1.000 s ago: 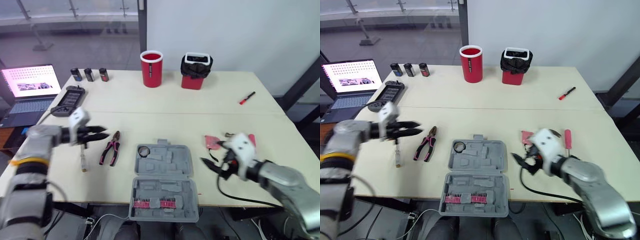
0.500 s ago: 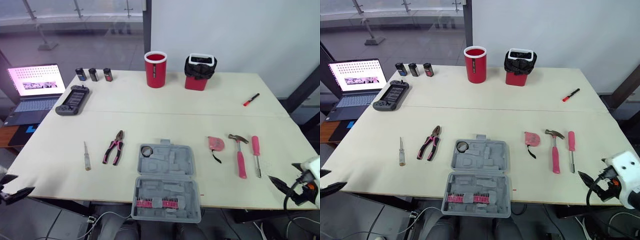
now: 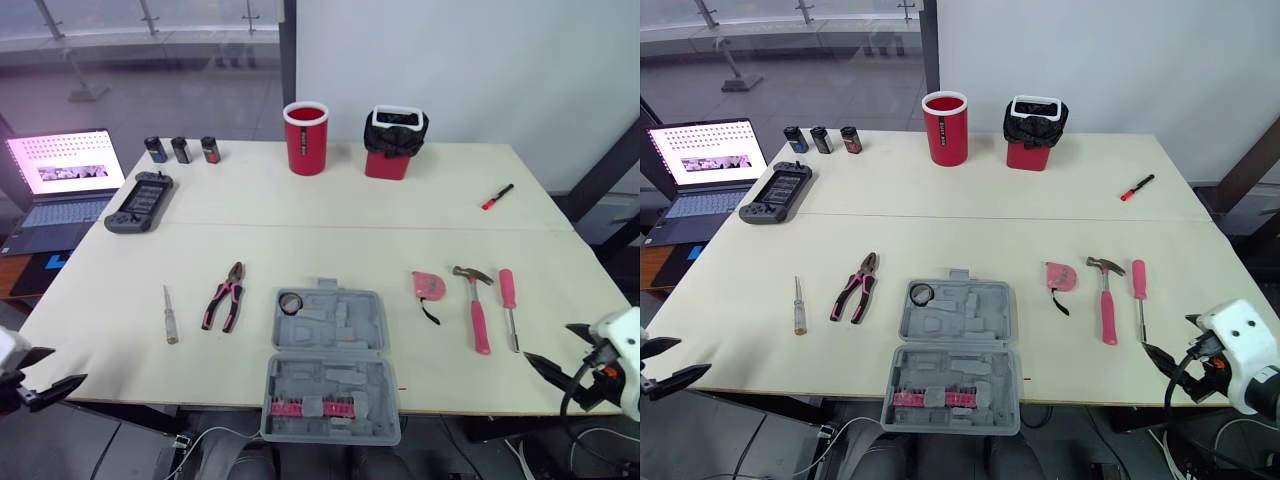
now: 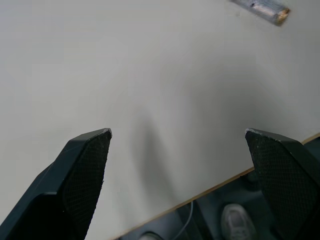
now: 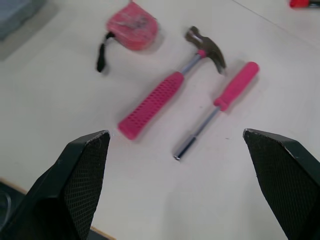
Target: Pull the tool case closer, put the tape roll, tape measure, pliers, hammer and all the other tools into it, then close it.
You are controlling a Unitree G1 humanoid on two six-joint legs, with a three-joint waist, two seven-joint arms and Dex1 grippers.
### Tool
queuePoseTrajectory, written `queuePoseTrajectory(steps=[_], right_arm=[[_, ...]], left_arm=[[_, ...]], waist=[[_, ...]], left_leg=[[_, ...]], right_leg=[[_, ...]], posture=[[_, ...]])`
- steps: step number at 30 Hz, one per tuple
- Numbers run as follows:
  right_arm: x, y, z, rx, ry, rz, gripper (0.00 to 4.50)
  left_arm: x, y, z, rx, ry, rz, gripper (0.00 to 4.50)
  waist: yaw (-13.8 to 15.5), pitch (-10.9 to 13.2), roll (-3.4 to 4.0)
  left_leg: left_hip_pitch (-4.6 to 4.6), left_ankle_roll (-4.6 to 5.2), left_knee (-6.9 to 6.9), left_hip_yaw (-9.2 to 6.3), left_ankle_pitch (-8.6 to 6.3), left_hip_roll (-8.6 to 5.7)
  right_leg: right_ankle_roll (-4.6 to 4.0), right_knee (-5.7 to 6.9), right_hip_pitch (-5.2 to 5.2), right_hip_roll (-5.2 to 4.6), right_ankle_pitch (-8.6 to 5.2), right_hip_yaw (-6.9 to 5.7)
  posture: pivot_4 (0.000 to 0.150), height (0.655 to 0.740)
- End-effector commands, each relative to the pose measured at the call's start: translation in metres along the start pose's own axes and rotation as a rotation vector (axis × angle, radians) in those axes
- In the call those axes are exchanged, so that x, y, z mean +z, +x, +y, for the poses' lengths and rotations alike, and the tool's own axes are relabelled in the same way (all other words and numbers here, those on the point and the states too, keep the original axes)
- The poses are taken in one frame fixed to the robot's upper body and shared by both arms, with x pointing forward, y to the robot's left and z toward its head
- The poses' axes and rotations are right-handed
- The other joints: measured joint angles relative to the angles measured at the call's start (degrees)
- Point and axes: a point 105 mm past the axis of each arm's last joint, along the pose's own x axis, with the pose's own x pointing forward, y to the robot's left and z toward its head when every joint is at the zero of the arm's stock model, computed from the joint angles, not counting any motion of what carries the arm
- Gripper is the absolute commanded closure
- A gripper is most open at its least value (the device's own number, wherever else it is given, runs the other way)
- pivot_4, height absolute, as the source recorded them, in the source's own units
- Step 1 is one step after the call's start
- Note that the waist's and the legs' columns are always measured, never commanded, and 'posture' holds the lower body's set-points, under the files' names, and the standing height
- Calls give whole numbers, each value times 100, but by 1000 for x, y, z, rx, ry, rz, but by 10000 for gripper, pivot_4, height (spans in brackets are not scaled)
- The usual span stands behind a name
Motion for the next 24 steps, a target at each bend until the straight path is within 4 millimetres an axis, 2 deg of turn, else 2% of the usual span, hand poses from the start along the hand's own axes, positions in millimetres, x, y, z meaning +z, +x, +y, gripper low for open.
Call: queuePoseTrajectory(steps=[1, 4, 7, 10, 13, 16, 21, 24], right_arm=[[19, 14, 40, 100, 29, -52, 0], [33, 31, 67, 128, 70, -93, 0], [39, 55, 78, 36, 113, -86, 0], [41, 77, 85, -64, 158, -69, 0], [40, 100, 93, -145, 207, -37, 0], [38, 121, 92, -249, 253, -9, 0], [43, 161, 87, -360, 314, -14, 0], [42, 174, 83, -395, 330, -14, 0]], left_arm=[[43, 26, -25, -89, 68, -148, 261], [69, 43, -51, -147, 93, -259, 261], [93, 55, -89, -276, 131, -363, 261], [106, 56, -121, -417, 158, -410, 261], [114, 49, -151, -592, 144, -430, 261], [116, 43, -164, -671, 174, -450, 261], [128, 48, -178, -711, 190, -466, 261], [130, 50, -181, -710, 200, -470, 261]], waist=[[23, -2, -3], [22, -4, -5], [-9, -9, -19], [-23, -8, -17], [-28, -8, -14], [-30, -8, -14], [-33, -7, -14], [-35, -7, -13]], left_leg=[[0, 0, 3, 1, 0, 2], [-1, 0, 7, 10, 0, 10], [-5, 0, 8, 16, 0, 6], [-7, 0, 7, 17, 0, 3], [-7, 0, 0, 18, 0, 5], [-9, 1, -3, 19, 0, 5], [-10, 1, 10, 19, 1, 1], [-9, 2, 9, 20, 1, 1]], right_leg=[[0, 0, 5, -2, 0, 0], [0, 0, 6, -3, 0, -1], [1, 0, 0, 4, 1, 3], [1, 0, -5, 6, 1, 5], [1, 0, -11, 13, 1, 6], [1, 0, -14, 14, 0, 8], [3, 0, -11, 14, 1, 9], [2, 0, -10, 15, 4, 10]], posture=[[1500, 7387], [1500, 7387], [1500, 7387], [1500, 7387], [1500, 7387], [1500, 7387], [1500, 7387], [1500, 7387]])
